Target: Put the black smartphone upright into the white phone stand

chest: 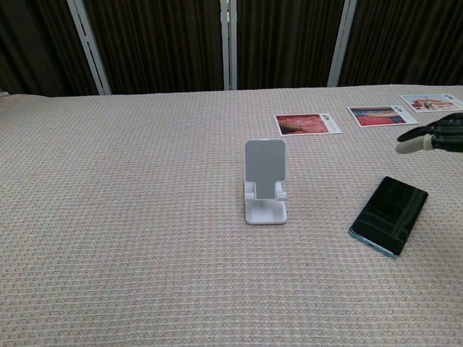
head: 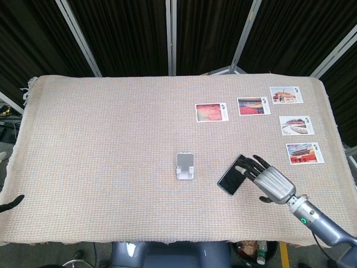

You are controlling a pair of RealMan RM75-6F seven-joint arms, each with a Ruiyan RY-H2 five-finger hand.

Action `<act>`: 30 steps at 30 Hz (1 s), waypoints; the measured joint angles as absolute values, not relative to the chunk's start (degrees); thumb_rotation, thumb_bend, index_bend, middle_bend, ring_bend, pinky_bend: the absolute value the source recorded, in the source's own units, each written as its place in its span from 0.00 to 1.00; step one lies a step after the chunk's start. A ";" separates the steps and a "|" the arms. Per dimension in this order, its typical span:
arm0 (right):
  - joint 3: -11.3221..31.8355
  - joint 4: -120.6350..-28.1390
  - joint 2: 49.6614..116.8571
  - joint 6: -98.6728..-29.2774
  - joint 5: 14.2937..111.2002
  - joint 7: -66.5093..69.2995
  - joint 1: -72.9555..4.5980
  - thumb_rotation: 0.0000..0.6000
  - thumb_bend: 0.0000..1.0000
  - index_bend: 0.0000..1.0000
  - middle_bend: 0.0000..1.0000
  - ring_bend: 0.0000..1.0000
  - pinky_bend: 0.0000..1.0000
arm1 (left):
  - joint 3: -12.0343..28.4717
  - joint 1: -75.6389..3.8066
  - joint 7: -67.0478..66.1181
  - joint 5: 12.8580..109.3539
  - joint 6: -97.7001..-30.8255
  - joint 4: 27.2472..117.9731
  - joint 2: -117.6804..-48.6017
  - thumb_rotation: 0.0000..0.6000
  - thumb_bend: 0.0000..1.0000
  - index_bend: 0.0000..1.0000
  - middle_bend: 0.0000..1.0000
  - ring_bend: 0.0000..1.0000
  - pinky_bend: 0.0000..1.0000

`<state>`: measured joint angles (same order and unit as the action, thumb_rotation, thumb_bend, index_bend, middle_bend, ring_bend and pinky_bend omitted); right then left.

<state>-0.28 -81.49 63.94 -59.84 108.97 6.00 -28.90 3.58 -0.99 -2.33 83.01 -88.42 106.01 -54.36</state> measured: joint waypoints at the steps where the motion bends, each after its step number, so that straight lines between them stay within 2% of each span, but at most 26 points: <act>1: -0.96 -78.99 64.95 -58.80 110.79 7.67 -30.82 1.00 0.00 0.00 0.00 0.00 0.00 | 3.68 -1.16 -2.95 82.41 -88.03 105.98 -54.64 1.00 0.00 0.00 0.00 0.00 0.00; 12: -6.02 -59.69 76.11 -57.76 119.99 13.89 -39.54 1.00 0.00 0.02 0.03 0.00 0.00 | 5.24 -3.67 -8.38 76.33 -83.92 104.62 -57.68 1.00 0.00 0.00 0.00 0.00 0.00; 24: -9.43 -44.77 83.72 -61.61 122.21 14.98 -42.61 1.00 0.00 0.05 0.07 0.00 0.02 | 5.91 -4.57 -10.15 73.69 -82.71 103.91 -58.77 1.00 0.00 0.00 0.00 0.00 0.00; 30: -10.87 -39.40 86.63 -63.33 121.54 16.98 -43.06 1.00 0.02 0.15 0.15 0.05 0.10 | 5.96 -4.59 -10.48 73.15 -82.75 103.96 -58.85 1.00 0.00 0.00 0.00 0.00 0.00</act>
